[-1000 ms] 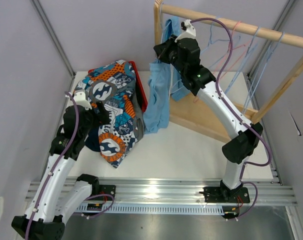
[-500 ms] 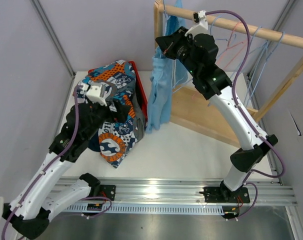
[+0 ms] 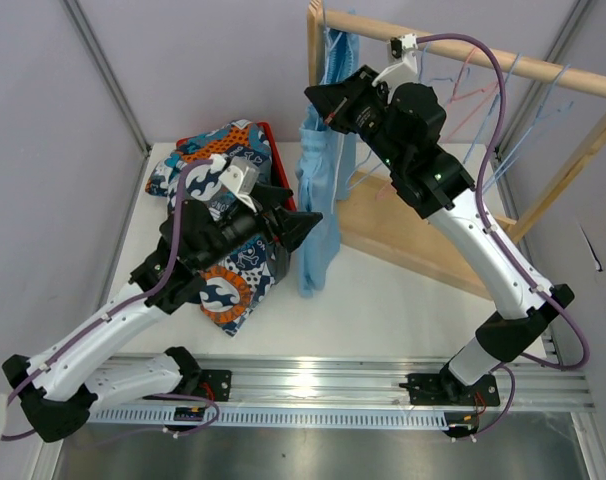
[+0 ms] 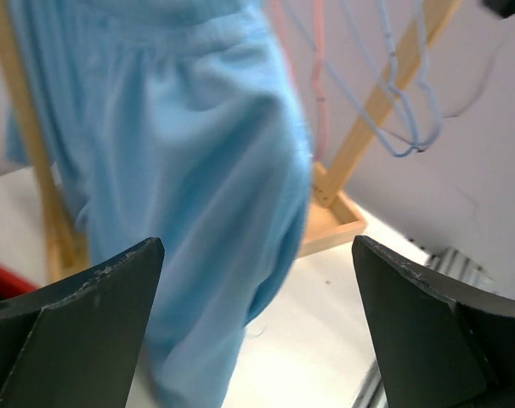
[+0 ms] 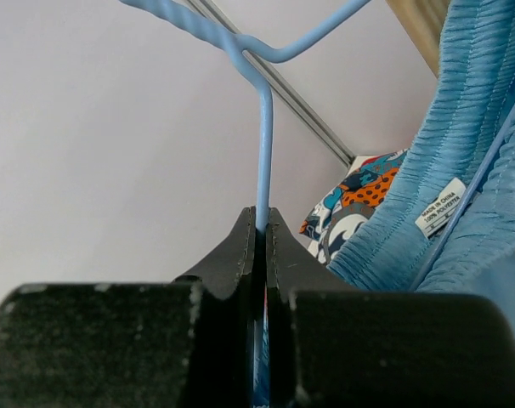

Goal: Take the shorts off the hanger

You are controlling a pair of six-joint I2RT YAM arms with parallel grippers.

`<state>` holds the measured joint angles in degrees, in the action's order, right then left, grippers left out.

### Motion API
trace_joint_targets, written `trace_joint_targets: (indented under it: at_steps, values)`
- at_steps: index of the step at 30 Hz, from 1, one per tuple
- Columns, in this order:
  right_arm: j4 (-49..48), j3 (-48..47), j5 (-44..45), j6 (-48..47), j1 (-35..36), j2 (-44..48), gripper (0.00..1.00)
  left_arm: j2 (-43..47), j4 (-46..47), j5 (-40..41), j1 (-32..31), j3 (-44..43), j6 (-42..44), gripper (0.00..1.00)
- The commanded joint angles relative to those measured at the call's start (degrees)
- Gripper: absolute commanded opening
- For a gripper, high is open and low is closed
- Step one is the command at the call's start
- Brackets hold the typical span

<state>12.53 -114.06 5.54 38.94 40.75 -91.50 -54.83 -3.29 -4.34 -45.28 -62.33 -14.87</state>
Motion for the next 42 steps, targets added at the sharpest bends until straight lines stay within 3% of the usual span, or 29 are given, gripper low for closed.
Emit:
trace_joint_targets:
  at_steps: [1, 3, 5, 6, 7, 15, 18, 25, 27, 31, 36, 39, 42]
  values:
    - [-10.4, -1.1, -1.1, 0.0, 1.0, 4.7, 0.00, -1.2, 6.6, -1.0, -2.0, -0.2, -0.9, 0.92]
    - [-10.1, -1.1, -1.5, 1.0, 1.1, 5.1, 0.00, -2.4, 7.2, 1.3, -2.8, 0.1, -0.8, 0.81]
    - [-10.1, -0.6, -2.2, 2.2, 1.2, 6.0, 0.00, -2.9, 8.1, 3.6, -3.1, 0.7, -0.6, 0.38]
    - [-10.0, -0.1, -2.4, 3.2, 1.3, 6.8, 0.00, -3.7, 8.4, 7.6, -3.5, 0.5, -0.6, 0.08]
    - [-10.3, 0.4, -2.5, 3.7, 1.3, 6.8, 0.00, -4.1, 8.3, 9.0, -3.5, 0.4, -0.4, 0.02]
    - [-11.1, 4.3, -0.6, 4.8, 1.3, 10.1, 0.00, -1.2, 8.9, 15.2, -5.5, 2.9, 1.3, 0.00]
    - [-11.1, 3.7, 0.4, 3.6, 1.2, 9.9, 0.00, 2.8, 7.8, 17.3, -10.0, 6.2, 1.3, 0.00]
    - [-9.9, -0.5, 1.3, 1.8, -1.3, 7.8, 0.00, 11.5, 4.5, 29.3, -27.2, 20.5, -2.6, 0.00]
    - [-10.0, -0.6, 0.7, 3.2, -2.9, 7.6, 0.00, 11.6, 3.7, 31.8, -28.5, 22.9, -4.5, 0.00]
    - [-10.2, 0.3, -0.2, 5.1, -3.8, 7.7, 0.00, 9.7, 3.7, 33.3, -28.8, 25.9, -6.0, 0.00]
    - [-9.9, 4.1, -1.9, 8.1, -3.9, 9.4, 0.00, 3.8, 6.8, 35.9, -28.6, 23.7, -3.3, 0.00]
    - [-10.2, 10.8, -3.7, 13.0, -3.6, 13.3, 0.00, 0.9, 6.9, 37.6, -26.0, 16.6, -0.9, 0.00]
    - [-11.2, 18.5, -5.3, 20.0, -2.6, 17.3, 0.00, -2.9, 6.1, 36.5, -18.5, 8.7, 1.4, 0.00]
